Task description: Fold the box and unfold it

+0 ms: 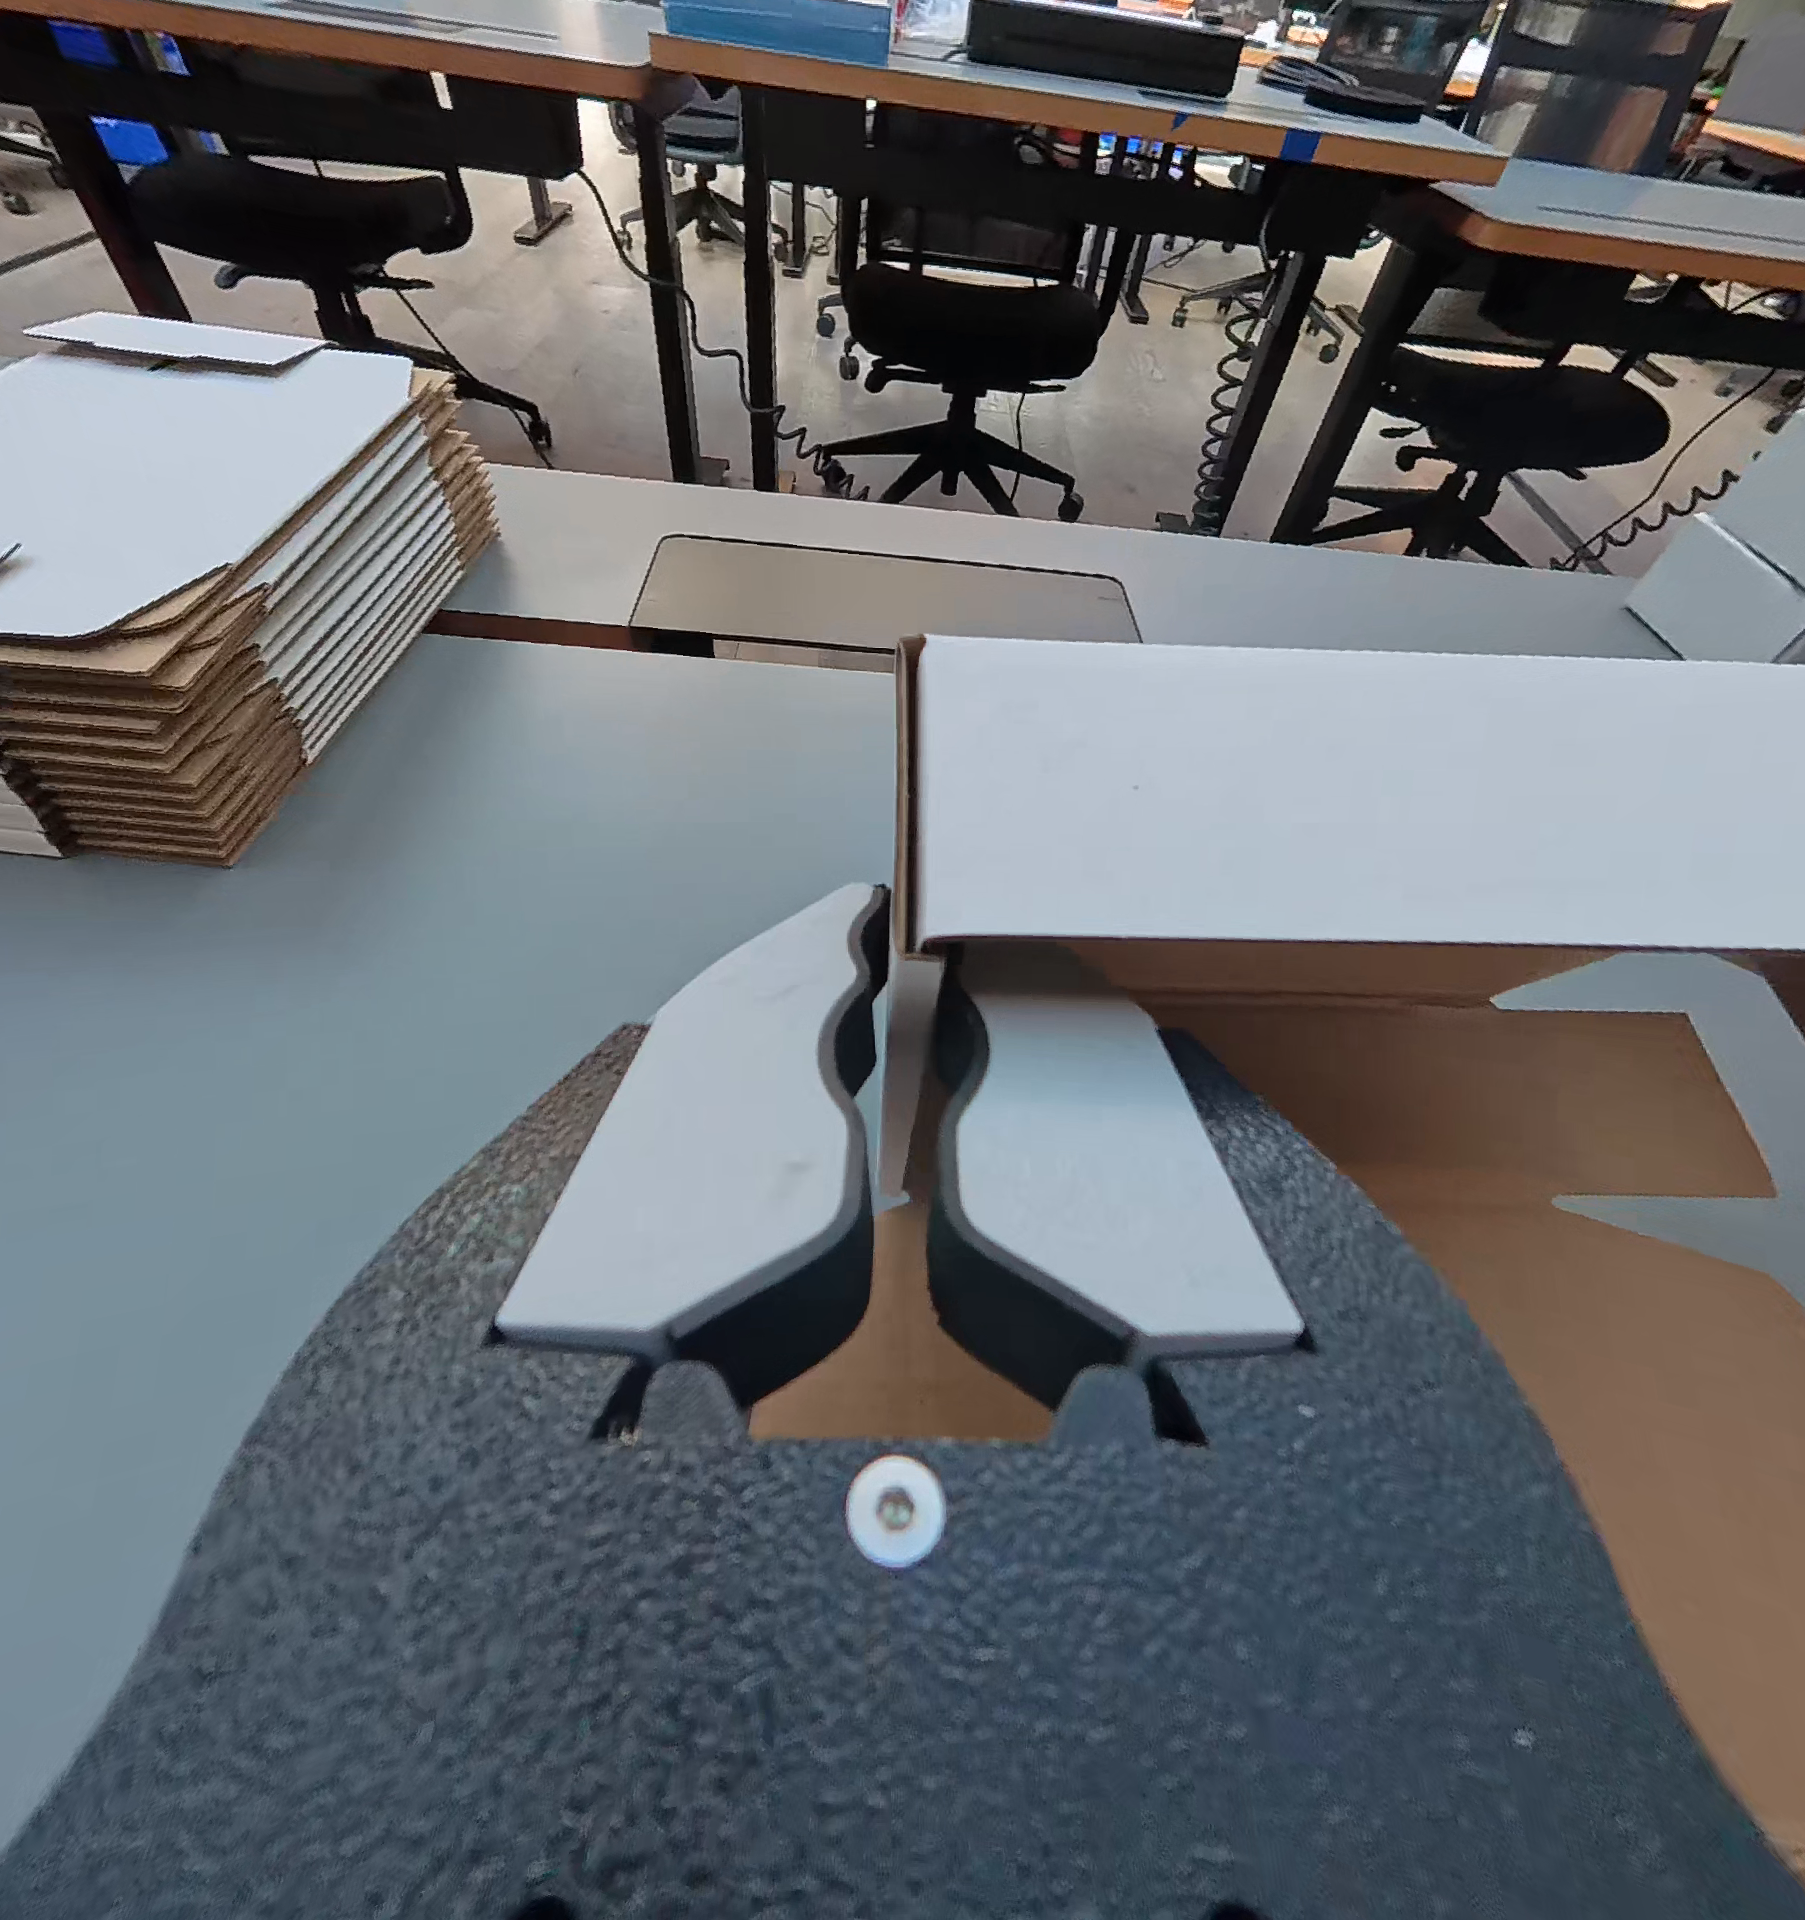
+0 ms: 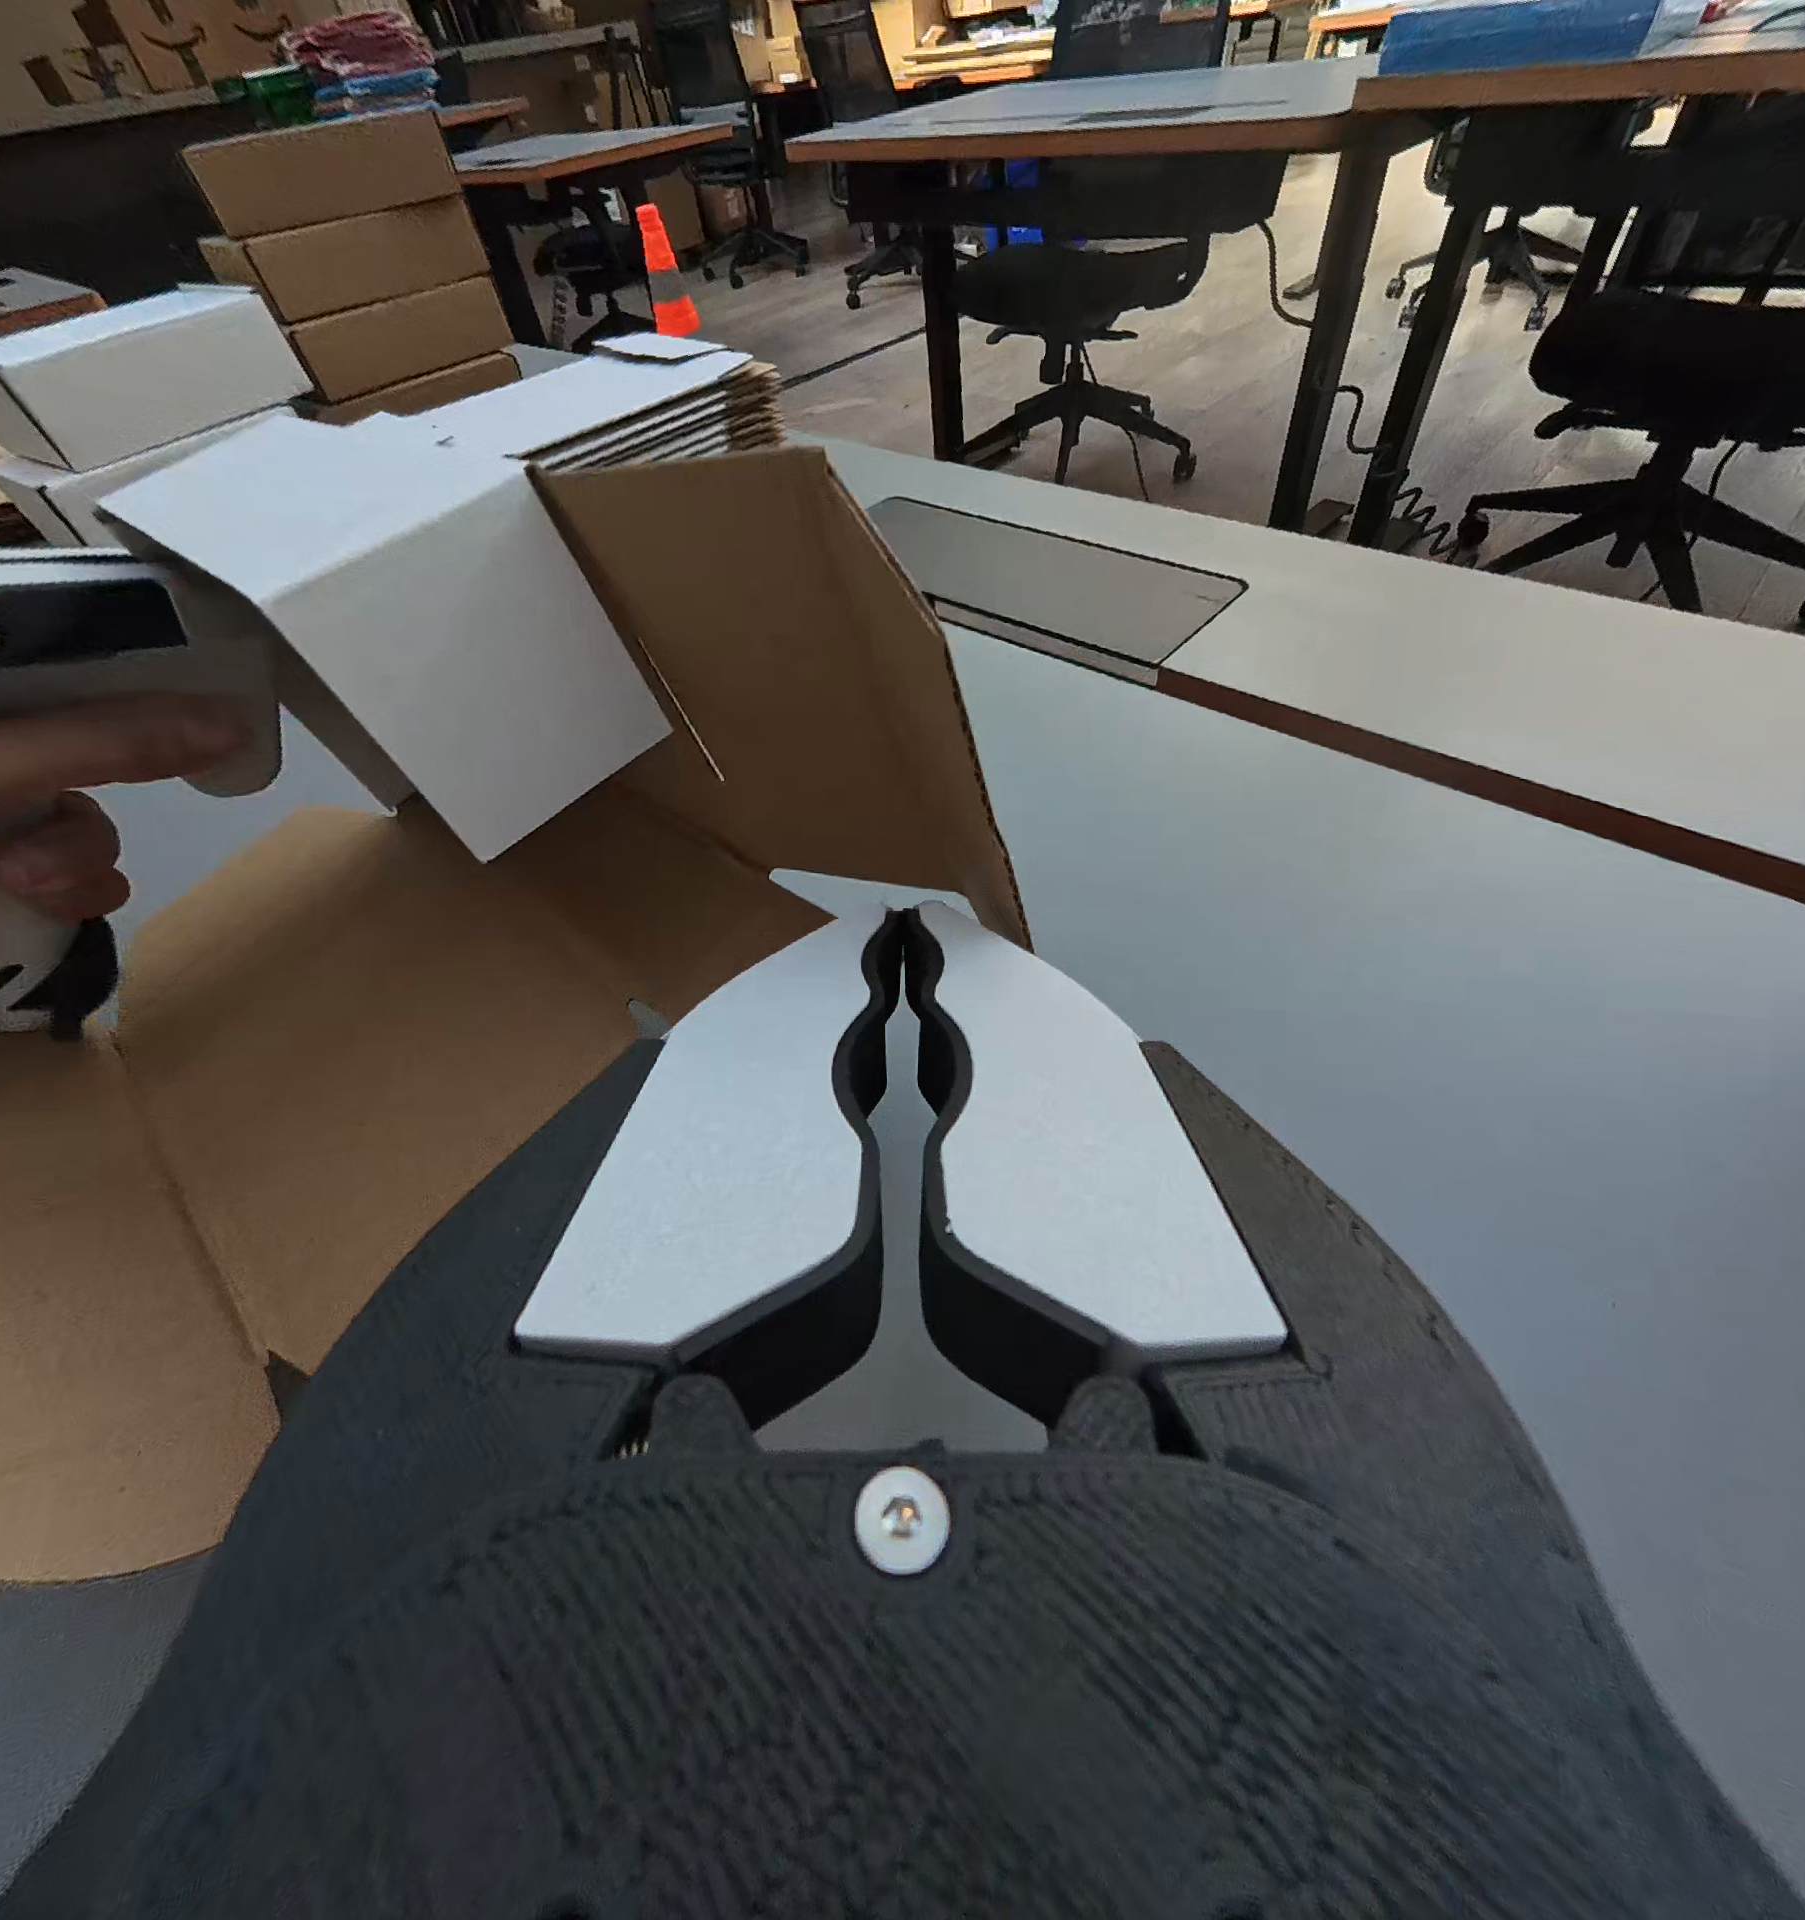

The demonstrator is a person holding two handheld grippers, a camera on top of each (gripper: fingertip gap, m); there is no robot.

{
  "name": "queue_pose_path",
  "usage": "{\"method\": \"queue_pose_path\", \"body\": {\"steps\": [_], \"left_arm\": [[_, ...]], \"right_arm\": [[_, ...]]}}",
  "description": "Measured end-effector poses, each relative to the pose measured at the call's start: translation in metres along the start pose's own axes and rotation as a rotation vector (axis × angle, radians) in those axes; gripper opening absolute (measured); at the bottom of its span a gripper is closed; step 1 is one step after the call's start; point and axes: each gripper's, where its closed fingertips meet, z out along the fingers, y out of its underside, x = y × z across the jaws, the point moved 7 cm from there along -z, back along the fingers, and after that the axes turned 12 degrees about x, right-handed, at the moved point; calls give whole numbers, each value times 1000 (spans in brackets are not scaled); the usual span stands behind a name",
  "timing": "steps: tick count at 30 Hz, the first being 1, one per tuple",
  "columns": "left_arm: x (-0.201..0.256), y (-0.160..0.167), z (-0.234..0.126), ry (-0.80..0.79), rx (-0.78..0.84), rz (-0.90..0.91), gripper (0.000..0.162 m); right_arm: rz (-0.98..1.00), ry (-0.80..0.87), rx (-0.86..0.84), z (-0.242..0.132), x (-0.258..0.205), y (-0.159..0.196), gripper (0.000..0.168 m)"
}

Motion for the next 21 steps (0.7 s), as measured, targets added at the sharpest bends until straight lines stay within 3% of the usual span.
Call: {"method": "queue_pose_path", "body": {"steps": [7, 15, 21], "left_arm": [[1, -10, -2, -40, 46, -54, 5], [1, -9, -6, -14, 52, -81, 5], [3, -9, -9, -14, 71, 1, 6]], "right_arm": [[298, 37, 17, -2, -4, 36, 0], [567, -55, 171, 2, -10, 29, 0], [402, -45, 188, -2, -15, 21, 0]]}}
